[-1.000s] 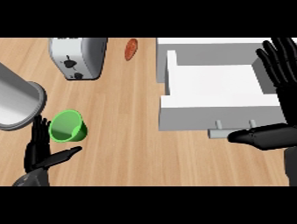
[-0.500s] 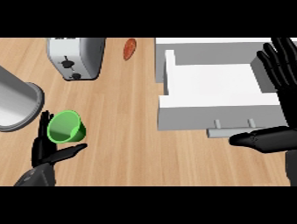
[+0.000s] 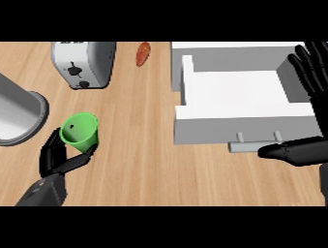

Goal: Pick up the cup, place it into the drawer and close the drawer

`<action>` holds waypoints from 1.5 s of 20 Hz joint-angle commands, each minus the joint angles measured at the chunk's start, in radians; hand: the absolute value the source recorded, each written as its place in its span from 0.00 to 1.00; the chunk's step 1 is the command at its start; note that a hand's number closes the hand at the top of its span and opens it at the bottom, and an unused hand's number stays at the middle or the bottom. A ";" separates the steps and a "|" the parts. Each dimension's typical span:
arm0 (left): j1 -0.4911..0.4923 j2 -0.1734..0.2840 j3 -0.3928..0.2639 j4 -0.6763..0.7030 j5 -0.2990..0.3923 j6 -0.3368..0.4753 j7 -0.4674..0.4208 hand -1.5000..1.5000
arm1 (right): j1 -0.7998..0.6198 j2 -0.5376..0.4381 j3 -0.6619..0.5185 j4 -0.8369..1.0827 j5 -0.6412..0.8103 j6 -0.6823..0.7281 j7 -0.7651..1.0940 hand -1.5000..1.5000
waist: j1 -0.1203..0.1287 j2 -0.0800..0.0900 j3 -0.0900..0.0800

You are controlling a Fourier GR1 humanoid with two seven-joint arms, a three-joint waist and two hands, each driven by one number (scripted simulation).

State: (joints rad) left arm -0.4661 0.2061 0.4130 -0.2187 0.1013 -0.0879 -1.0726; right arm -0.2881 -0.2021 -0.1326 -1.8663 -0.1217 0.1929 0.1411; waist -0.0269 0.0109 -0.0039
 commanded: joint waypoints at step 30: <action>-0.445 -0.204 -0.267 -0.519 -0.019 0.079 0.435 1.00 | 0.014 -0.003 -0.018 0.052 0.028 -0.001 -0.050 0.00 | 0.028 -0.018 0.005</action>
State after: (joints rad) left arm -0.8115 0.0309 0.2061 -0.6706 0.0617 -0.0852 -0.7655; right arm -0.2686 -0.2245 -0.1742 -1.8230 -0.1155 0.2024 0.1062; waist 0.0079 -0.0077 0.0012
